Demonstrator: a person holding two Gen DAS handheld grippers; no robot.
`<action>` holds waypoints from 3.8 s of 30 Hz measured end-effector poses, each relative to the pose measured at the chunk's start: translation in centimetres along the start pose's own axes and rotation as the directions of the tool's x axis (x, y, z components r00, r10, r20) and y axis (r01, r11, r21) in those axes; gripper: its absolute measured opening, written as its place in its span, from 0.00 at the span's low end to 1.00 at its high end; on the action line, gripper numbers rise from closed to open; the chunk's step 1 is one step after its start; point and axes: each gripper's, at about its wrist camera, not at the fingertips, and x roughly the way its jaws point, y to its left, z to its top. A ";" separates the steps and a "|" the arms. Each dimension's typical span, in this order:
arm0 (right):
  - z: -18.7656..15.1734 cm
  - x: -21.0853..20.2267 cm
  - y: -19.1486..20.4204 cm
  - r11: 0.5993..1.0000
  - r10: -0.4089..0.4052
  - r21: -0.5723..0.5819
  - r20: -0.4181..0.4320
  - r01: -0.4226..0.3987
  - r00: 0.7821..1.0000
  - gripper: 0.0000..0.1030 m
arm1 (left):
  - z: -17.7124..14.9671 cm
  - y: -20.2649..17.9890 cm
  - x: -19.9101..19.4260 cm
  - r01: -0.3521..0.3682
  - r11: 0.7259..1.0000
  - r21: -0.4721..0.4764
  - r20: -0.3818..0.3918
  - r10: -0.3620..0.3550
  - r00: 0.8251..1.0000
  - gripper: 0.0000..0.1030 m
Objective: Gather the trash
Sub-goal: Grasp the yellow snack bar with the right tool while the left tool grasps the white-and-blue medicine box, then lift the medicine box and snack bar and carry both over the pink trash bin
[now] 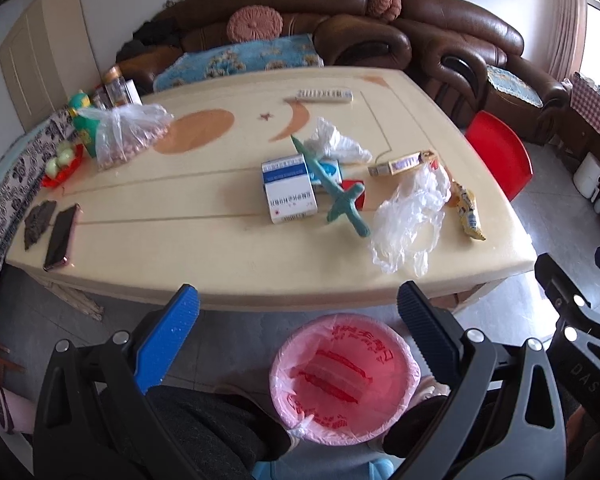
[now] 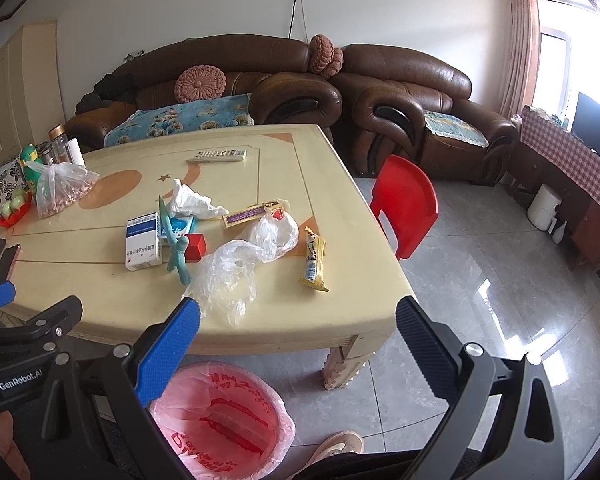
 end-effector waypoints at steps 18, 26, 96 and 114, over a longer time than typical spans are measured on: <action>1.3 10.8 -2.5 0.999 0.032 -0.036 -0.063 -0.034 0.997 0.93 | 3.4 5.5 9.7 0.095 0.991 -0.097 -0.130 -0.108 0.986 0.94; 3.0 16.3 -2.9 0.998 0.059 -0.022 -0.083 -0.061 0.995 0.93 | 6.6 4.2 14.7 0.082 0.993 -0.086 -0.159 -0.095 0.983 0.94; 2.6 22.3 -3.9 0.999 0.028 0.041 -0.061 -0.026 0.998 0.17 | 7.9 5.7 21.6 0.105 0.986 -0.130 -0.120 -0.120 0.985 0.62; 3.6 20.2 -2.9 1.000 0.022 0.022 0.006 -0.022 1.000 0.17 | 7.1 5.4 21.2 0.111 0.990 -0.083 -0.132 -0.122 0.984 0.62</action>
